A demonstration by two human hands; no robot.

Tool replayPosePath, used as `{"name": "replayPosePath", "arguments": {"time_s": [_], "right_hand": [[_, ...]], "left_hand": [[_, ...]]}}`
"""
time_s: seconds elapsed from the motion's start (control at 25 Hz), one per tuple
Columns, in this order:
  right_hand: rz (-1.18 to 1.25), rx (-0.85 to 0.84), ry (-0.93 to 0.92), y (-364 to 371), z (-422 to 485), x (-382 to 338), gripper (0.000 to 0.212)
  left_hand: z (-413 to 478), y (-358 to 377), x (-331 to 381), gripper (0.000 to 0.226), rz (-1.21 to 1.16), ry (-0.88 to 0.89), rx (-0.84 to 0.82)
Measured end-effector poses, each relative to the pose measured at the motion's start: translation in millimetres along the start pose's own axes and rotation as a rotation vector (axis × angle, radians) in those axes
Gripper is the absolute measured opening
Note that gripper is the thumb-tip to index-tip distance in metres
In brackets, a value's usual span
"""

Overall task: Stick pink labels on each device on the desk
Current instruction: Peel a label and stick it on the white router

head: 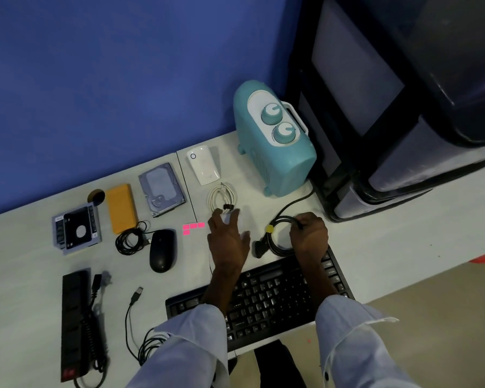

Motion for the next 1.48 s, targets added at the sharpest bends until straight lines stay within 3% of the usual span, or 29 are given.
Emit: {"name": "replayPosePath", "arguments": {"time_s": [0.16, 0.48, 0.6, 0.72, 0.84, 0.96, 1.04, 1.28, 1.36, 1.48], "right_hand": [[-0.024, 0.001, -0.019, 7, -4, -4, 0.022], [-0.006, -0.066, -0.03, 8, -7, -1, 0.024], [0.156, 0.034, -0.07, -2, -6, -20, 0.058], [0.23, 0.114, -0.206, -13, 8, -64, 0.095], [0.327, 0.071, -0.228, -18, 29, -96, 0.111], [0.388, 0.053, -0.24, -19, 31, -104, 0.105], [0.393, 0.093, -0.262, -15, 22, -105, 0.105], [0.364, 0.126, -0.245, -3, 12, -105, 0.116], [0.341, 0.128, -0.195, 4, 8, -92, 0.112], [0.292, 0.147, -0.104, 24, -23, -73, 0.084]], "left_hand": [[7, 5, -20, 0.079, -0.122, -0.162, -0.165], [3, 1, -32, 0.081, -0.211, -0.295, -0.053], [3, -3, -27, 0.08, -0.11, -0.174, 0.087], [12, -10, -1, 0.07, -0.13, 0.059, 0.099], [21, -3, 28, 0.06, -0.192, 0.218, -0.068], [16, 20, 39, 0.071, -0.142, 0.205, -0.36], [8, 32, 36, 0.077, -0.111, 0.208, -0.414], [1, 26, 30, 0.067, -0.2, 0.231, -0.34], [0, 5, 20, 0.048, -0.276, 0.189, -0.174], [1, -34, -24, 0.026, -0.329, 0.017, 0.138]]}}
Point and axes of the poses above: each hand's wrist, its own z-axis towards the middle knuckle, its own y-axis out of the palm, x = y × z, the point moved 3 cm from there along z, towards the middle knuckle, and after that the axes turned 4 degrees about -x, right-handed, at the moved point
